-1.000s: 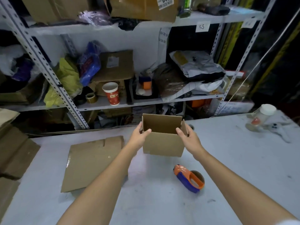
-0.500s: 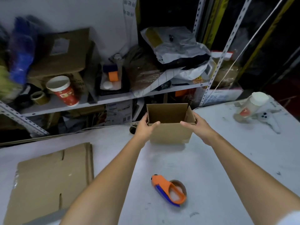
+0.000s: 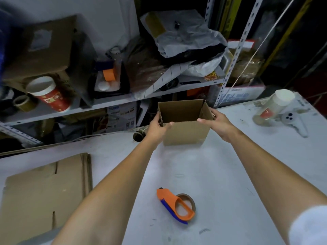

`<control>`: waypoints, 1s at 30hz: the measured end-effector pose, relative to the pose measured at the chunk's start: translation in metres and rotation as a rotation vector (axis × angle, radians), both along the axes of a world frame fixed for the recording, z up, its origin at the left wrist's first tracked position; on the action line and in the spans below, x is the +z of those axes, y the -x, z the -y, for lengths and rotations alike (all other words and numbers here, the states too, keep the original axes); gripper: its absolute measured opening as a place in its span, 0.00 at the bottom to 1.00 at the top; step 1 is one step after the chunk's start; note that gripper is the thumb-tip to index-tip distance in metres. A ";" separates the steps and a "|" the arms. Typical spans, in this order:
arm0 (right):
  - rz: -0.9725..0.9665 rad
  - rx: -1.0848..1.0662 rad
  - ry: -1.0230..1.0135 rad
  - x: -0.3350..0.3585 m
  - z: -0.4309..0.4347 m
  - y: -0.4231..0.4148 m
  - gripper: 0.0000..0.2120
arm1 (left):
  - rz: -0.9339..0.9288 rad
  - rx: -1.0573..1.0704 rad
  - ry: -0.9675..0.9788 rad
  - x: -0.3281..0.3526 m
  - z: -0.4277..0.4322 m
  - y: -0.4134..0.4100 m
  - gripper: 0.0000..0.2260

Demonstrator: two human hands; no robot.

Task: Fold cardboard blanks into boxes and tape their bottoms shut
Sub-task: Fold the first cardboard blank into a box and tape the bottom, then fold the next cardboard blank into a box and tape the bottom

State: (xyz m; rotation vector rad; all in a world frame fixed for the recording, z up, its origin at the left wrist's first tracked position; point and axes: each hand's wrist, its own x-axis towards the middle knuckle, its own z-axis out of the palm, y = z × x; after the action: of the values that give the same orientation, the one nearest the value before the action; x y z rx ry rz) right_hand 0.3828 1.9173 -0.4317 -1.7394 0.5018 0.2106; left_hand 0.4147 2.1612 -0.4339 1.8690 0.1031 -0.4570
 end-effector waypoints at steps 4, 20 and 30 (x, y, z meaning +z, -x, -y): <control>-0.009 0.003 0.058 0.002 -0.002 0.003 0.43 | -0.002 -0.006 -0.054 0.002 0.000 0.005 0.28; -0.029 -0.090 0.303 0.037 -0.021 0.092 0.22 | 0.102 -0.189 -0.420 0.038 -0.069 0.075 0.19; -0.056 0.092 0.322 0.020 -0.127 0.182 0.18 | 0.136 -0.272 -0.586 0.041 -0.191 0.176 0.15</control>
State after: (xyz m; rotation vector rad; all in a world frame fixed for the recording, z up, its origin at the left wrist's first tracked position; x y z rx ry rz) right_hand 0.2005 2.0442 -0.4119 -2.0779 0.5180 0.2551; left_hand 0.2382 2.3521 -0.3926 2.5019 -0.1247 -0.5196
